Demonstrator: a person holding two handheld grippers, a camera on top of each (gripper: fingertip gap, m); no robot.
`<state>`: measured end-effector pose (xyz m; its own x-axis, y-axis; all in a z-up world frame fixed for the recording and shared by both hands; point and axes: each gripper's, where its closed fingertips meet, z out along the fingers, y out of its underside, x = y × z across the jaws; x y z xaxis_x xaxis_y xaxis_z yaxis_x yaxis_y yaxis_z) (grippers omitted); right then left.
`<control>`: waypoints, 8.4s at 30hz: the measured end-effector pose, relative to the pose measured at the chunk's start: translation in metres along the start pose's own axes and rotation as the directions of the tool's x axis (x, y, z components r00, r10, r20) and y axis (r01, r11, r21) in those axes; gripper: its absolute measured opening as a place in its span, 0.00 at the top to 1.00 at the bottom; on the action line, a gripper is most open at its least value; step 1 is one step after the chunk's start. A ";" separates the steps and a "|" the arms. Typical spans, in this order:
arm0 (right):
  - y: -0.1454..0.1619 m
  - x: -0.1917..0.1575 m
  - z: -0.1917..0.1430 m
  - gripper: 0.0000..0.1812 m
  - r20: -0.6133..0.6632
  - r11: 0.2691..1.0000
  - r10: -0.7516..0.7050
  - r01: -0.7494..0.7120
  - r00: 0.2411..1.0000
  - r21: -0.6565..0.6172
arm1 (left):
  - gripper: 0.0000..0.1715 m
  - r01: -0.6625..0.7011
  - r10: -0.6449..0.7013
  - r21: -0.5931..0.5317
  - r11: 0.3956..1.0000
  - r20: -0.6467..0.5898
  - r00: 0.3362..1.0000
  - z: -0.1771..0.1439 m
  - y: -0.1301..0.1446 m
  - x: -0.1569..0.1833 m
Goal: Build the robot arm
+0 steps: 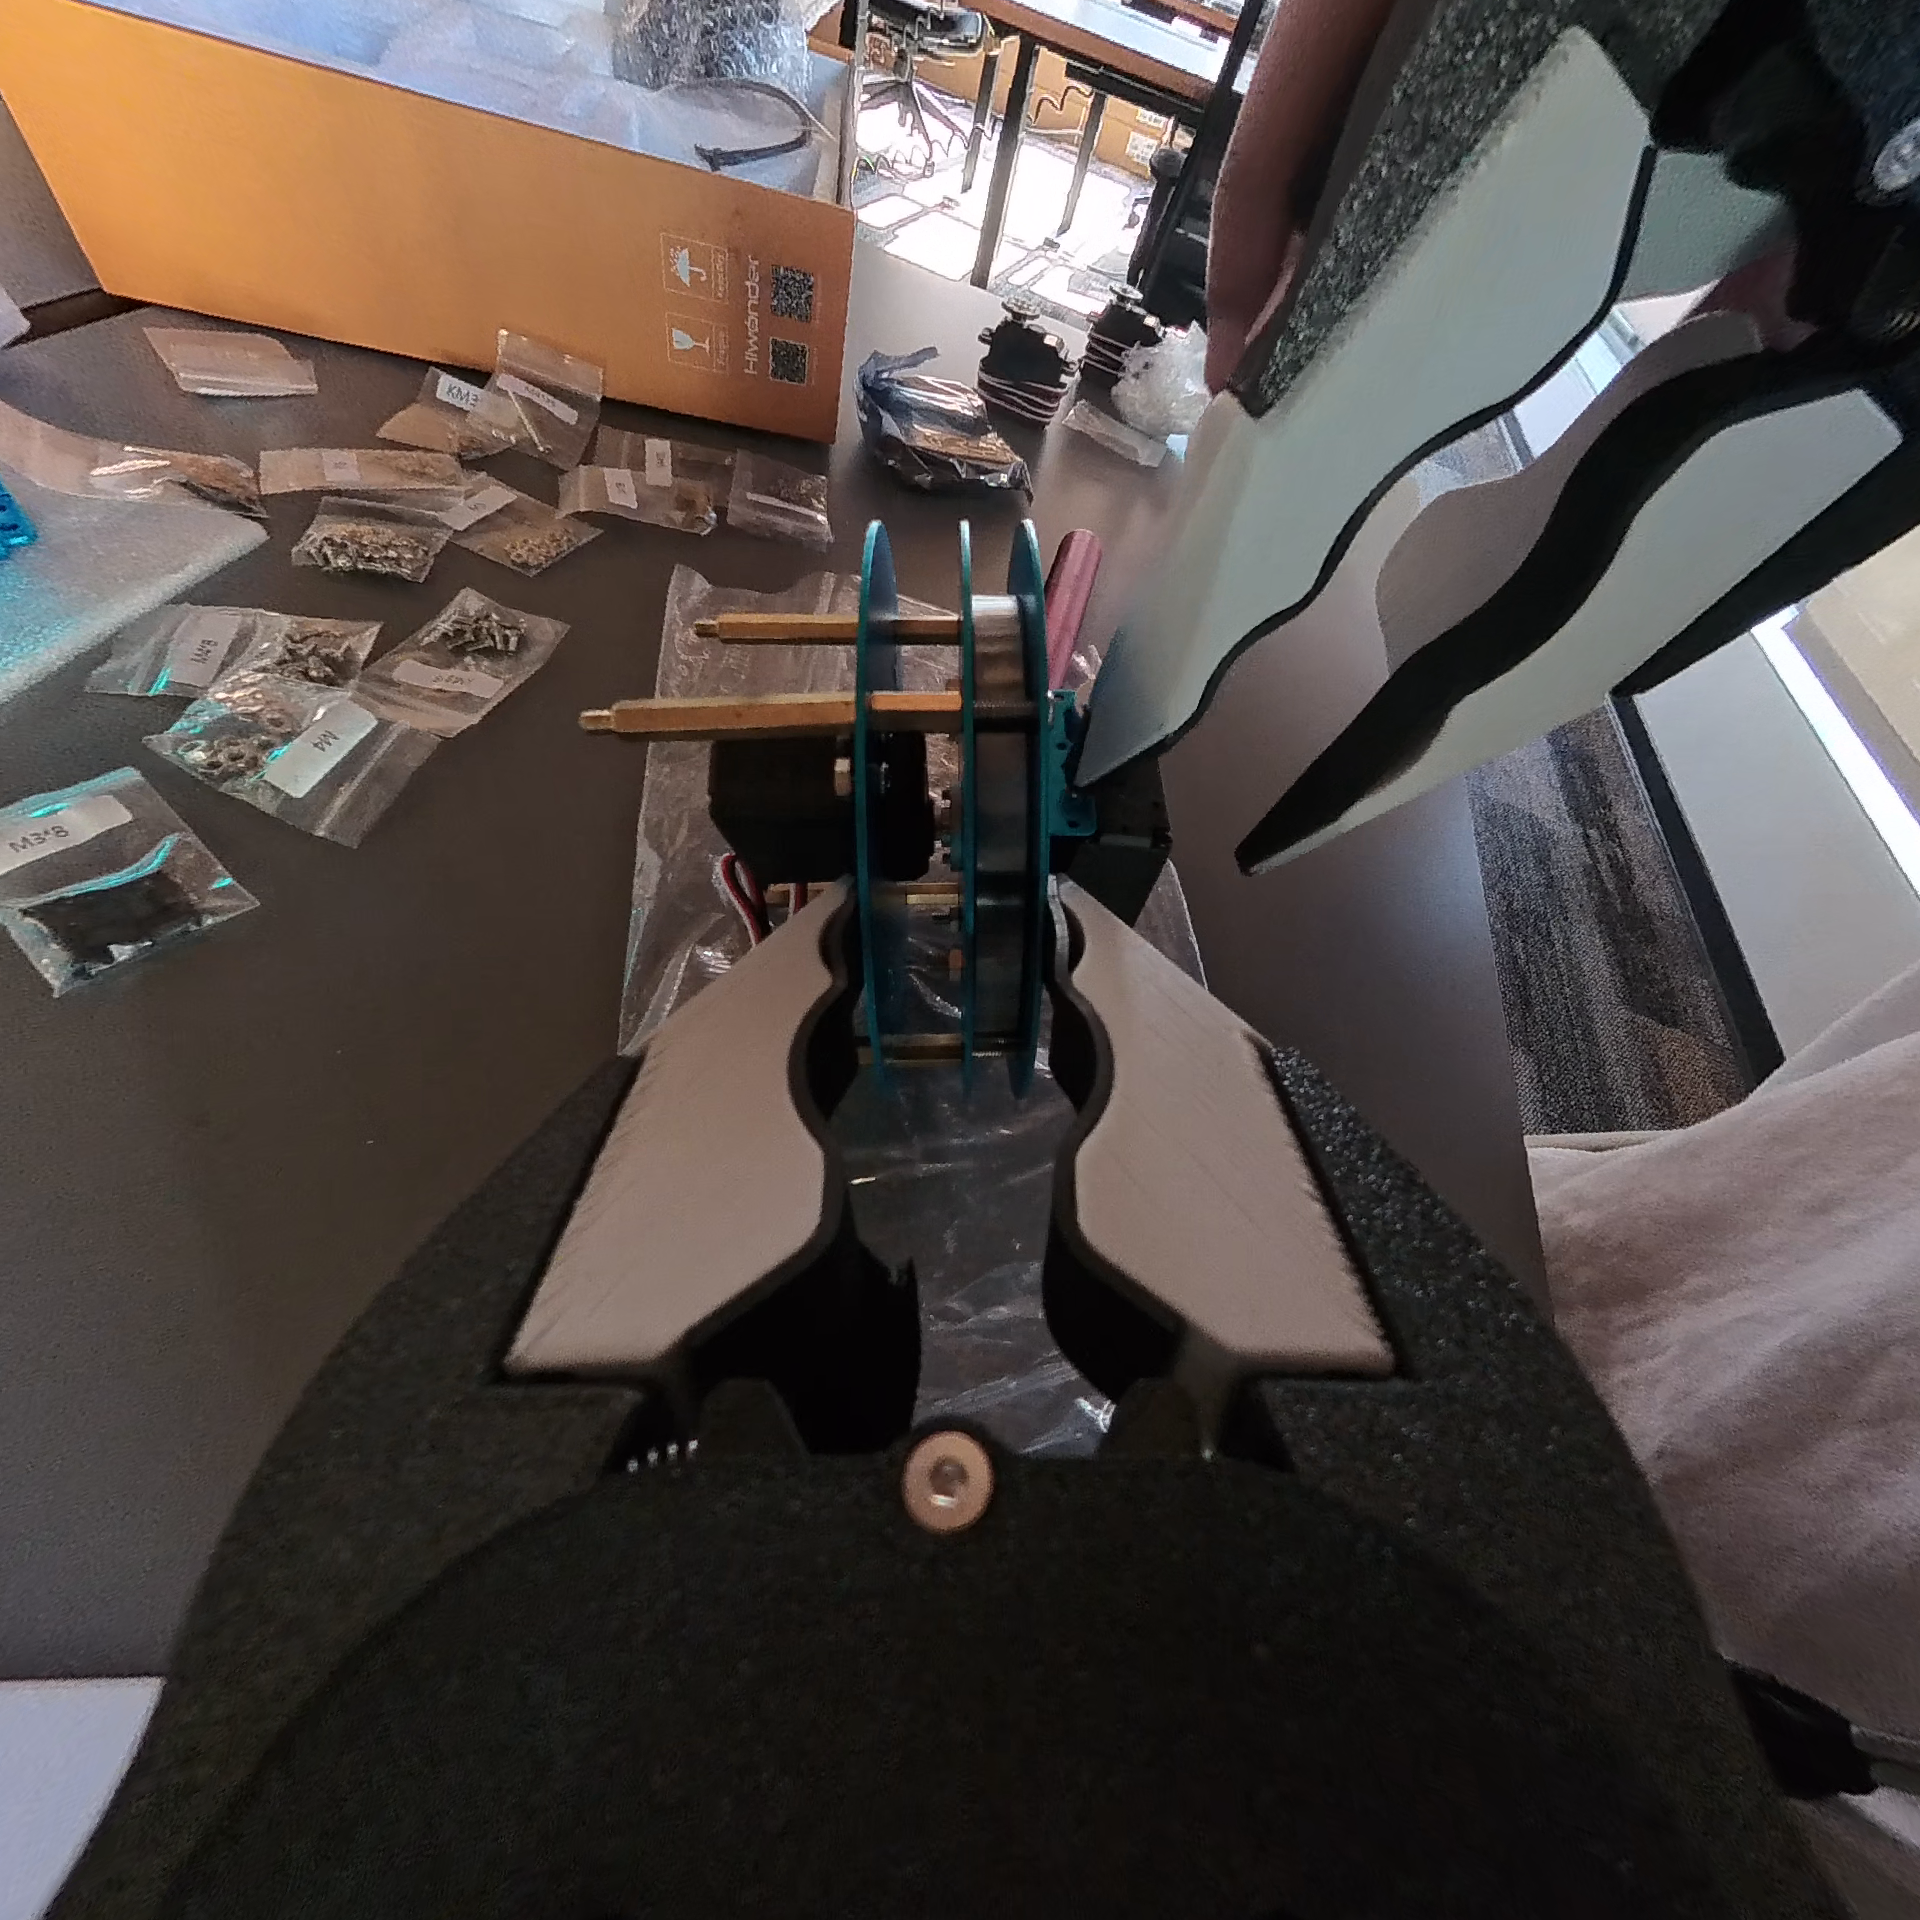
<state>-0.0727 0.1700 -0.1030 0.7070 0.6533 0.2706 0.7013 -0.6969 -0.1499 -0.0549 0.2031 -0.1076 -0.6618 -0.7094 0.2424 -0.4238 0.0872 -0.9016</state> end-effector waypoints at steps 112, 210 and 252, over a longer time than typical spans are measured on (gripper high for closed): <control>0.028 -0.046 0.013 0.71 0.130 0.252 0.929 -0.850 0.347 0.463 | 0.81 0.130 -0.129 -0.009 0.992 0.030 0.991 0.003 0.006 -0.005; 0.023 0.021 0.015 0.77 -0.262 0.326 0.945 -0.591 0.195 0.738 | 0.81 0.175 -0.174 -0.046 0.983 0.037 0.984 0.003 0.009 -0.006; 0.024 0.031 0.020 0.76 -0.339 0.459 0.888 -0.653 0.310 0.603 | 0.81 0.168 -0.166 -0.057 0.984 0.037 0.985 0.003 0.009 -0.010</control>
<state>-0.0321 0.1795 -0.1175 0.8115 -0.5163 0.2735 -0.0851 -0.5676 -0.8189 -0.0506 0.2089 -0.1194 -0.5590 -0.7391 0.3757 -0.5635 0.0063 -0.8261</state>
